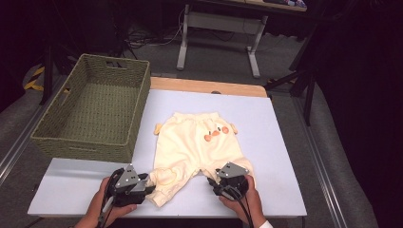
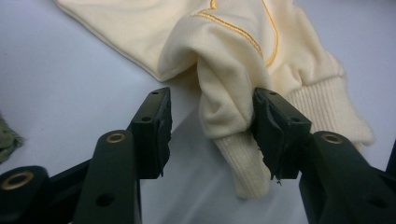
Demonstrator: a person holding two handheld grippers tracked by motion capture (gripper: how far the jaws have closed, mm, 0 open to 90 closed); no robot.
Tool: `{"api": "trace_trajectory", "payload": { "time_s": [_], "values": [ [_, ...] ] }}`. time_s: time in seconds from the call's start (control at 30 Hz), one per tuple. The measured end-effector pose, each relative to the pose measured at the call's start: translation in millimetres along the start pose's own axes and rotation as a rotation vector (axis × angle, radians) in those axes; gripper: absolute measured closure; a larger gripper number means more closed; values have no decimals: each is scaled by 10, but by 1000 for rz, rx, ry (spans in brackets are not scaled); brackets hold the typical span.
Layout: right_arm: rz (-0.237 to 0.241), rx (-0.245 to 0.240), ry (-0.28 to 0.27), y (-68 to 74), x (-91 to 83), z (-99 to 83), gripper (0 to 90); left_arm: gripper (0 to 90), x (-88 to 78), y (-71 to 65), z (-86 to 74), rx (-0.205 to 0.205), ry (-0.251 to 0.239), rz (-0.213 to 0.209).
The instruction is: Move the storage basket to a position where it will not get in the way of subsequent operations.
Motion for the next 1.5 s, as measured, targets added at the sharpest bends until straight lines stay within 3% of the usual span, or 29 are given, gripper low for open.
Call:
{"api": "trace_trajectory", "payload": {
  "time_s": [0.07,0.13,0.17,0.23,0.27,0.4,0.53,0.6,0.67,0.7,0.73,0.77,0.8,0.83,0.93,1.0,1.03,1.07,1.13,1.23,1.3,1.33,1.5],
  "values": [
    [7,2,13,-2,14,-6,574,503,6,-6,-3,0,4,-15],
    [38,9,37,-16,20,8,629,605,4,-27,-8,13,10,-56],
    [38,10,42,-19,23,12,658,666,4,-27,-8,13,10,-56],
    [40,16,46,-28,27,17,687,693,3,-47,-7,17,11,-84],
    [39,21,49,-44,20,25,761,740,1,-53,-4,21,14,-97],
    [43,13,34,-33,-9,40,791,763,-32,-115,10,19,9,-139],
    [30,3,-7,12,-85,101,794,765,-120,-247,81,60,-34,-166],
    [34,5,-26,28,-114,128,792,764,-162,-298,119,98,-49,-159],
    [29,9,-34,33,-129,147,776,738,-183,-307,137,125,-56,-111],
    [24,13,-35,33,-129,148,771,667,-182,-286,143,125,-57,-80],
    [24,13,-35,33,-129,148,771,591,-182,-286,143,125,-57,-80],
    [17,12,-36,31,-130,148,764,591,-182,-239,140,127,-47,-25],
    [-14,2,-46,20,-144,159,678,528,-188,-209,144,123,-53,1],
    [-29,1,-49,11,-152,166,683,515,-199,-195,151,114,-64,3],
    [-16,6,-63,31,-151,187,690,490,-244,-181,182,107,-104,-5],
    [-15,1,-60,33,-140,183,691,480,-268,-222,208,130,-127,-8],
    [-8,-2,-52,40,-121,176,697,472,-276,-269,236,160,-140,-9],
    [-8,-2,-52,40,-121,176,697,459,-276,-269,236,160,-140,-9],
    [-4,-1,-43,44,-99,179,714,441,-253,-368,295,179,-157,-54],
    [-21,-14,-15,44,-5,201,699,396,-133,-529,384,231,-127,-89],
    [-25,-10,-6,49,33,212,687,388,-103,-564,407,243,-121,-93],
    [-28,-14,-1,49,55,220,679,385,-11,-662,443,287,-80,-112],
    [-36,-26,11,44,95,233,655,410,207,-676,381,298,29,-133]
  ]
}}
Point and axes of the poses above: each handheld gripper's, and its own axes: x roughly forward along the jaws, z roughly out of its top, y roughly to its left, the point moved 8 cm from there along x, roughly forward along the jaws, and after that the axes turned 3 degrees about y, right-handed, at the moved point
